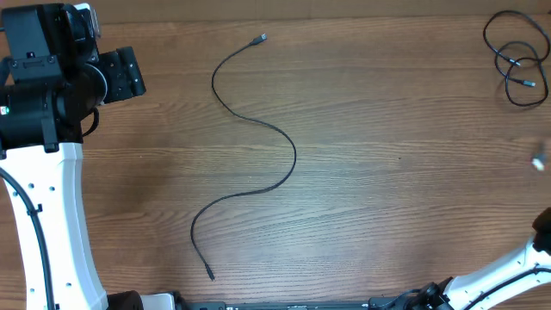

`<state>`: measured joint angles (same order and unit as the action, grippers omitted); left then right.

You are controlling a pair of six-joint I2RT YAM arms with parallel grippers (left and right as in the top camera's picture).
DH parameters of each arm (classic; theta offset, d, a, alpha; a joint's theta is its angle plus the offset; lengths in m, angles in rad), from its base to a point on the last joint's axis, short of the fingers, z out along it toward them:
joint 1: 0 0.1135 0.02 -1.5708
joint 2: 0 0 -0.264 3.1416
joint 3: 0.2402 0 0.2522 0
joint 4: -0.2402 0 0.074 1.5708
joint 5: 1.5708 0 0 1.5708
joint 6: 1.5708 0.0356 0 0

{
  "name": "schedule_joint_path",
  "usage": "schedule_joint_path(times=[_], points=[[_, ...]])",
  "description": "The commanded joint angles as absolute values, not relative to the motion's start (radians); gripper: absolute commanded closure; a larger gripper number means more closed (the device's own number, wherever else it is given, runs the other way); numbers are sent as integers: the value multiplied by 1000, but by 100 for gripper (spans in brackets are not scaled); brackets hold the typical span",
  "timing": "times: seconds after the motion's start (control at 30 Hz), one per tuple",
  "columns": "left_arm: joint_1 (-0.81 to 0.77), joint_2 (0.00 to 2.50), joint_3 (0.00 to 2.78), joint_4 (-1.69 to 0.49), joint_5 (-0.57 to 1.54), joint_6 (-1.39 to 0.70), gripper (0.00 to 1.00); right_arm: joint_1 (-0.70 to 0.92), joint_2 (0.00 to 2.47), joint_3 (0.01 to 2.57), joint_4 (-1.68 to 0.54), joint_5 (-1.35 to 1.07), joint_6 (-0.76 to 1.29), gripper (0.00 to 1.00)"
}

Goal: Untangle cables

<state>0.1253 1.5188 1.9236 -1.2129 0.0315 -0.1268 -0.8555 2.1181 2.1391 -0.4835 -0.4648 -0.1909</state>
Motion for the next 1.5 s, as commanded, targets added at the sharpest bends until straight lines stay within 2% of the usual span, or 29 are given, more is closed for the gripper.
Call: schedule_joint_path(times=[0.0,0.17,0.53,0.83,0.97,1.07,1.23,1.47], points=[[130,1518,1925,-1216,53,-113,21,-839,2086,2175,-492,-464,-176,96],[130,1518,1925,-1220,53,-112,21,-844,2091,2153,-583,-377,-191,96],[131,1518,1925,-1226,52,-107,20,-914,2093,2063,-662,-382,-179,96],[131,1518,1925,-1226,52,-103,20,-1076,2081,2064,-664,-392,-75,96],[131,1518,1925,-1222,52,-104,20,-1198,2039,2064,-634,-593,-16,96],[130,1518,1925,-1220,52,-104,20,-1240,2027,2064,-602,-608,64,96],[130,1518,1925,-1232,52,-104,20,-1217,2039,2031,-603,-578,61,96],[131,1518,1925,-1250,52,-104,20,-1102,2086,1960,-592,-461,46,96]])
